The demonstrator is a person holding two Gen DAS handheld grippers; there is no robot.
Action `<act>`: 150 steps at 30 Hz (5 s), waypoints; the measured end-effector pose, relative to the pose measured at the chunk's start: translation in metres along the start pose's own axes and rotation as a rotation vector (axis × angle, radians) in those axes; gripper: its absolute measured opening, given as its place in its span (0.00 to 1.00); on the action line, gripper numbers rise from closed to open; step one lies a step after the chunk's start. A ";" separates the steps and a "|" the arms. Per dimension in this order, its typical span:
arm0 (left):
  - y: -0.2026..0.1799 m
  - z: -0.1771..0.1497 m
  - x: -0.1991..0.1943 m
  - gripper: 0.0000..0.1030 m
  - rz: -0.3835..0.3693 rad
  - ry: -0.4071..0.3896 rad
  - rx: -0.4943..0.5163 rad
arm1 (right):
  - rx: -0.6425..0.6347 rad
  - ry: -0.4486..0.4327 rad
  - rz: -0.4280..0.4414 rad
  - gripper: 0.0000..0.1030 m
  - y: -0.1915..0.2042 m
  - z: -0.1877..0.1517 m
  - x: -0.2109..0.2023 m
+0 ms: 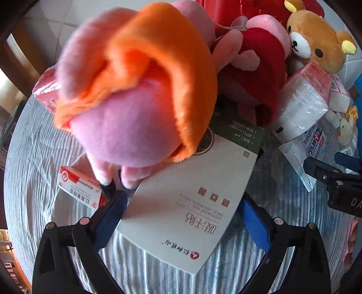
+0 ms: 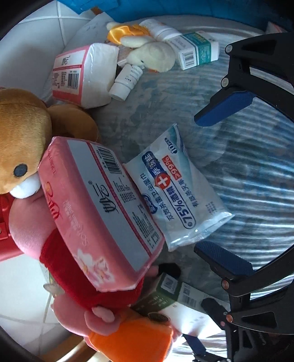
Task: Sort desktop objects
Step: 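Grasp the white-green deodorant patch box with left tool while right tool grasps the wet-wipe pack, then lift and carry the patch box and wet-wipe pack over the blue bin, then open left tool to drop the patch box while right tool drops the wipes, then move both tools back toward the items on the table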
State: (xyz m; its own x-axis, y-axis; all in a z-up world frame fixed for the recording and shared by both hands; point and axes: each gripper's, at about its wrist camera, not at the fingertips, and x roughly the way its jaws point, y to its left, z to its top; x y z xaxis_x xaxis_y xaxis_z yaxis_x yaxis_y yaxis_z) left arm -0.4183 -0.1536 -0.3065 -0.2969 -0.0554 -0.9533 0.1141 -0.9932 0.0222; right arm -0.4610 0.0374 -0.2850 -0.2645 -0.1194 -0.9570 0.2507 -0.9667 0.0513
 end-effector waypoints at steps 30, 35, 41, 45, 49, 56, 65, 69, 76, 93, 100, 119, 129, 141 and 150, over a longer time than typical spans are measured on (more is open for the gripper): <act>-0.057 -0.047 -0.031 0.74 -0.100 0.079 -0.025 | -0.029 0.015 -0.014 0.76 -0.055 -0.070 -0.039; -0.065 -0.035 -0.030 0.74 -0.074 0.059 0.001 | 0.047 0.000 0.019 0.91 -0.067 -0.050 -0.038; -0.071 -0.030 -0.029 0.74 -0.064 0.046 0.016 | 0.020 -0.011 -0.062 0.68 -0.065 -0.046 -0.022; -0.076 -0.034 -0.042 0.74 -0.070 0.036 0.025 | 0.021 -0.014 -0.012 0.57 -0.070 -0.053 -0.034; -0.080 -0.040 -0.083 0.74 -0.075 -0.032 0.036 | 0.009 -0.041 0.028 0.57 -0.071 -0.067 -0.063; -0.089 -0.040 -0.174 0.74 -0.051 -0.213 0.020 | -0.104 -0.214 0.054 0.57 -0.042 -0.109 -0.150; -0.063 -0.118 -0.283 0.74 -0.110 -0.421 0.081 | -0.141 -0.462 -0.028 0.57 0.011 -0.160 -0.280; -0.077 -0.131 -0.315 0.74 -0.161 -0.491 0.132 | -0.099 -0.530 -0.081 0.57 0.006 -0.185 -0.330; -0.127 -0.141 -0.368 0.74 -0.216 -0.590 0.214 | -0.019 -0.629 -0.146 0.57 -0.038 -0.208 -0.389; -0.473 -0.107 -0.421 0.74 -0.352 -0.530 0.362 | 0.011 -0.590 -0.348 0.57 -0.354 -0.218 -0.451; -0.587 -0.104 -0.381 0.74 -0.286 -0.312 0.439 | -0.051 -0.395 -0.350 0.57 -0.450 -0.222 -0.418; -0.634 -0.132 -0.373 0.82 -0.180 -0.294 0.469 | -0.089 -0.304 -0.249 0.60 -0.505 -0.245 -0.394; -0.595 -0.156 -0.399 0.82 -0.181 -0.396 0.416 | -0.048 -0.414 -0.208 1.00 -0.492 -0.270 -0.423; -0.452 -0.172 -0.429 0.82 -0.089 -0.507 0.137 | -0.084 -0.556 -0.112 1.00 -0.424 -0.273 -0.453; -0.297 -0.193 -0.422 0.82 -0.036 -0.547 -0.001 | -0.142 -0.680 -0.067 1.00 -0.295 -0.273 -0.484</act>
State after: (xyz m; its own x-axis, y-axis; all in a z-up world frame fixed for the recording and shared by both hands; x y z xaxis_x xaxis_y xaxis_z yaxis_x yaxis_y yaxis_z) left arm -0.1443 0.1846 0.0312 -0.7506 -0.0666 -0.6574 0.0958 -0.9954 -0.0085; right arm -0.1529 0.4419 0.0855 -0.7962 -0.2209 -0.5632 0.3210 -0.9434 -0.0837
